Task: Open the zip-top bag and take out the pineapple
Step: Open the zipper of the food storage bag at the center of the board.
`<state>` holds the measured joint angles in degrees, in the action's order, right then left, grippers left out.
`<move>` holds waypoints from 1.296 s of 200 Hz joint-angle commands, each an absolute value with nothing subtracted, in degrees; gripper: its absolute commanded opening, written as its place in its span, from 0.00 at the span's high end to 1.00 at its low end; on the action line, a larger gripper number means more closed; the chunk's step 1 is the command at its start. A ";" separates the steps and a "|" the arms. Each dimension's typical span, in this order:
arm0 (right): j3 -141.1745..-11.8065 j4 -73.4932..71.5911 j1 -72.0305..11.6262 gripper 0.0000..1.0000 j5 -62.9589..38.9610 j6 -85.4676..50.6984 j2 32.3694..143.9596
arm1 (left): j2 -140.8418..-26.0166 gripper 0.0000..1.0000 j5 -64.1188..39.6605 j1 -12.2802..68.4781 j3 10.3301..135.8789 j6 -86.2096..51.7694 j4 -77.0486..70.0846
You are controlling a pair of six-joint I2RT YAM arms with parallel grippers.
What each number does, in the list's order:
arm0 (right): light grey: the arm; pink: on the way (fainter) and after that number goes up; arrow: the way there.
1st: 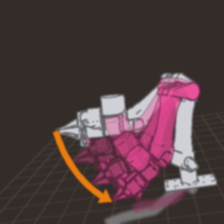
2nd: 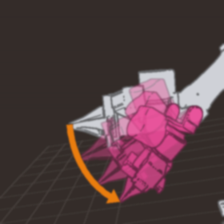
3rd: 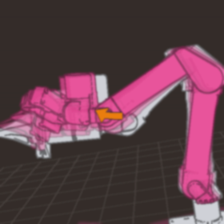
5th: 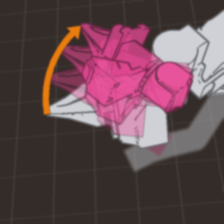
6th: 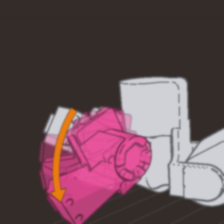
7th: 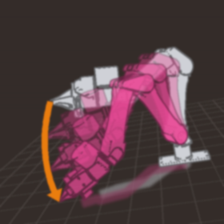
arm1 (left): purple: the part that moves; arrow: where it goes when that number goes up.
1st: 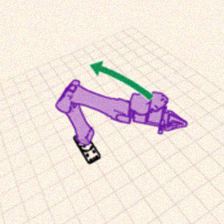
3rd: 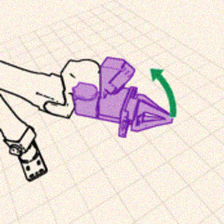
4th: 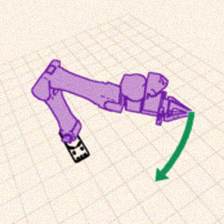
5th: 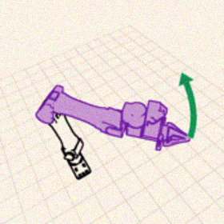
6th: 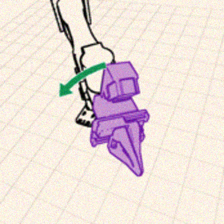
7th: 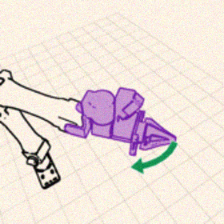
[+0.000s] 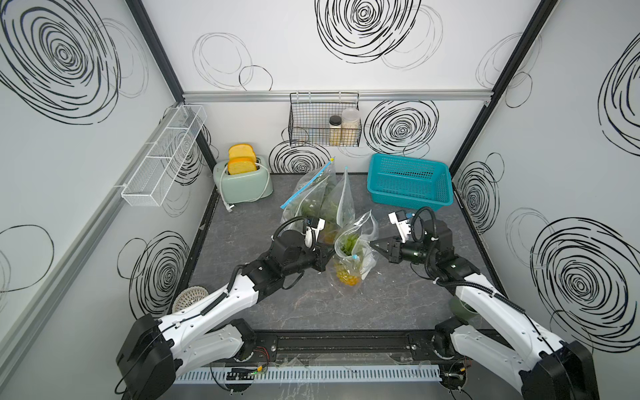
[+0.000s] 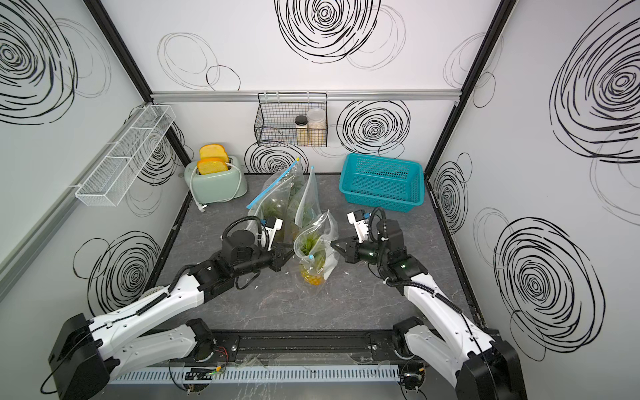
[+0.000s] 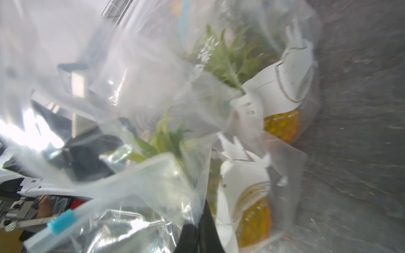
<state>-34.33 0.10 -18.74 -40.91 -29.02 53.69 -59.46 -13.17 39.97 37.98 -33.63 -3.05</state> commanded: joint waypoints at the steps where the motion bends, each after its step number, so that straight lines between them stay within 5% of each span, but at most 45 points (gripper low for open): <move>1: -33.57 2.86 -14.42 1.00 -43.01 -25.60 52.65 | -57.88 1.00 -9.02 37.97 36.68 -35.11 -4.43; 49: -32.98 2.12 -13.53 1.00 -47.62 -24.17 53.72 | -58.55 1.00 -10.27 38.46 35.10 -36.42 -8.18; 79: -36.39 7.31 -14.77 0.74 -48.68 -21.46 54.85 | -58.89 1.00 -9.76 40.34 34.78 -36.69 -10.10; 107: -44.49 16.97 -19.99 0.62 -43.02 -18.39 52.57 | -58.59 1.00 -9.39 41.41 35.23 -36.91 -10.47; 140: -55.90 28.05 -29.72 0.60 -33.14 -17.81 52.40 | -58.19 1.00 -8.26 42.36 35.42 -36.87 -10.20; 195: -60.86 26.13 -41.90 0.58 -26.56 -19.64 59.18 | -57.80 1.00 -7.38 43.58 34.03 -37.59 -11.34; 259: -56.29 22.92 -43.42 0.47 -21.06 -19.68 65.77 | -56.15 1.00 -7.03 43.47 32.84 -37.71 -11.51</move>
<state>-57.95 23.68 -43.11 -25.52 -20.16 64.66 -58.04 -8.34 43.42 33.54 -36.73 -7.53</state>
